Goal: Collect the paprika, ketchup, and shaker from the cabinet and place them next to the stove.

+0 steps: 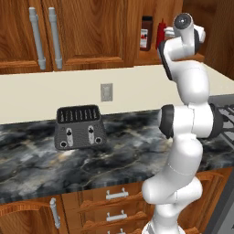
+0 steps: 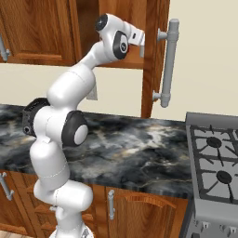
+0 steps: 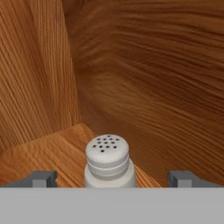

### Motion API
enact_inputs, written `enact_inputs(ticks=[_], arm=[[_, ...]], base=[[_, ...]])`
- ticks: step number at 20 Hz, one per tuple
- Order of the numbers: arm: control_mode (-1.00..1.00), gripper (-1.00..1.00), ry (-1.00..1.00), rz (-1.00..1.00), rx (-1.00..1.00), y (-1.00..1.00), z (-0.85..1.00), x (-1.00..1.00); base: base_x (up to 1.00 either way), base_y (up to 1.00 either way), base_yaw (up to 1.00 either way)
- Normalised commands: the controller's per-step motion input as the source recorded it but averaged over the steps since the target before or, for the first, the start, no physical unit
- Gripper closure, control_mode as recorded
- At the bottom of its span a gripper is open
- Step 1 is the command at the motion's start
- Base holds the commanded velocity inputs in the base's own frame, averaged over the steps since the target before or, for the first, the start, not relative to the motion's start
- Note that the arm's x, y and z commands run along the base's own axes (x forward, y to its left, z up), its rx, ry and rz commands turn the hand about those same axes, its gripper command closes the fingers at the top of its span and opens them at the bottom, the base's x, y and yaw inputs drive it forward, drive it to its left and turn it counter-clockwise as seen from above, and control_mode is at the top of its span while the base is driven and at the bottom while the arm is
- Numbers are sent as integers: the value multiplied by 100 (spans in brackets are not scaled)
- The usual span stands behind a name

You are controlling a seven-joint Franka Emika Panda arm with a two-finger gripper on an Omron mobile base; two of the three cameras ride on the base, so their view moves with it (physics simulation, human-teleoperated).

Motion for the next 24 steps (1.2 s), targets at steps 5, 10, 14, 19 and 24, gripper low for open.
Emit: enact_inputs(ticks=[5, 10, 14, 19, 24], arm=[[-100, -100, 0, 0, 0, 0, -7, 10], [-100, -100, 0, 0, 0, -2, -2, 14], [-100, 100, 0, 0, 1, -14, -2, 10], [-100, 100, 0, 0, 1, -13, -3, 11], [-100, 100, 0, 0, 0, -2, -4, 2]], base=[[0, 0, 0], [0, 0, 0], [0, 0, 0], [0, 0, 0], [0, 0, 0]])
